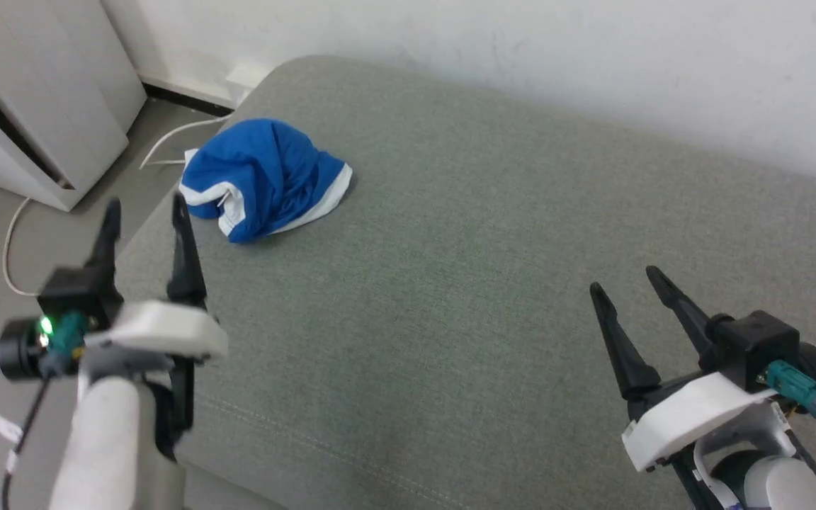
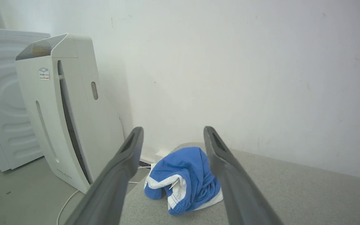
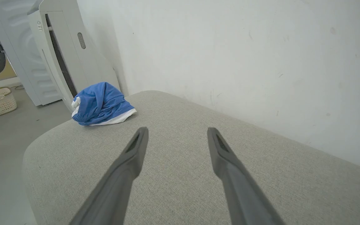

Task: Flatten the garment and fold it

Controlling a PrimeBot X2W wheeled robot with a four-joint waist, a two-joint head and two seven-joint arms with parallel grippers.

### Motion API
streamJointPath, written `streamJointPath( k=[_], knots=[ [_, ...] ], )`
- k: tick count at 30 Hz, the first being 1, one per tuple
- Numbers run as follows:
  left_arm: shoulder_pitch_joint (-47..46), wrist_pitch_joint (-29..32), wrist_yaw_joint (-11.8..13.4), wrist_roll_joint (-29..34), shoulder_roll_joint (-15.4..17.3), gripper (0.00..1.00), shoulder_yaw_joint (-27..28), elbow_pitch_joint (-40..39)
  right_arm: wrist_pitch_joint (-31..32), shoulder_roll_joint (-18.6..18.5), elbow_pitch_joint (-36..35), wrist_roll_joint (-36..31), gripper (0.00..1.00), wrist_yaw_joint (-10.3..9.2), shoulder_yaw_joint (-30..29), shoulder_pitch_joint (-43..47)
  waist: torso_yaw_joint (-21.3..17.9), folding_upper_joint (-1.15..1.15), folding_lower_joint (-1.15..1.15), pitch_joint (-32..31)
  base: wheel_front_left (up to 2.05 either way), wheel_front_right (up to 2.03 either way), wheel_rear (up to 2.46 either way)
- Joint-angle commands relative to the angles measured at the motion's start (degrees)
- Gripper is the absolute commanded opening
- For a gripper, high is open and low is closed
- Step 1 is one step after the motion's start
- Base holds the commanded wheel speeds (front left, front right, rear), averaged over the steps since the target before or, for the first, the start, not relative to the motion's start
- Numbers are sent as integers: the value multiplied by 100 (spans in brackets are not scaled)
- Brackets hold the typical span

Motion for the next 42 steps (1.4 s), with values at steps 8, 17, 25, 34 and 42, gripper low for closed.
streamJointPath(
  k=[8, 17, 25, 34, 42],
  knots=[
    [-1598, 235, -90, -6, 588, 100, 64, 381, 228, -153, -242, -5, 100, -10, 194, -397, -373, 0, -1, 709, 0, 0, 0],
    [-3421, 1347, -692, -348, 1414, 100, 65, 1853, 374, -315, -489, -167, 100, -11, 365, -795, -852, 0, -1, 1601, 0, 0, 0],
    [-4383, 2844, -1000, -932, 1992, 100, 39, 3532, 471, -412, -709, -310, 100, -12, 529, -1076, -1190, 0, -1, 2335, 0, 0, 0],
    [-4515, 3935, -1083, -1617, 2222, 100, -4, 4505, 524, -541, -898, -407, 100, -12, 670, -1272, -1433, 0, -1, 2899, 0, 0, 0],
    [-4441, 4313, -1053, -1852, 2358, 100, -56, 4782, 514, -598, -928, -431, 100, -12, 720, -1323, -1531, 0, -1, 3056, 0, 0, 0]
  ],
)
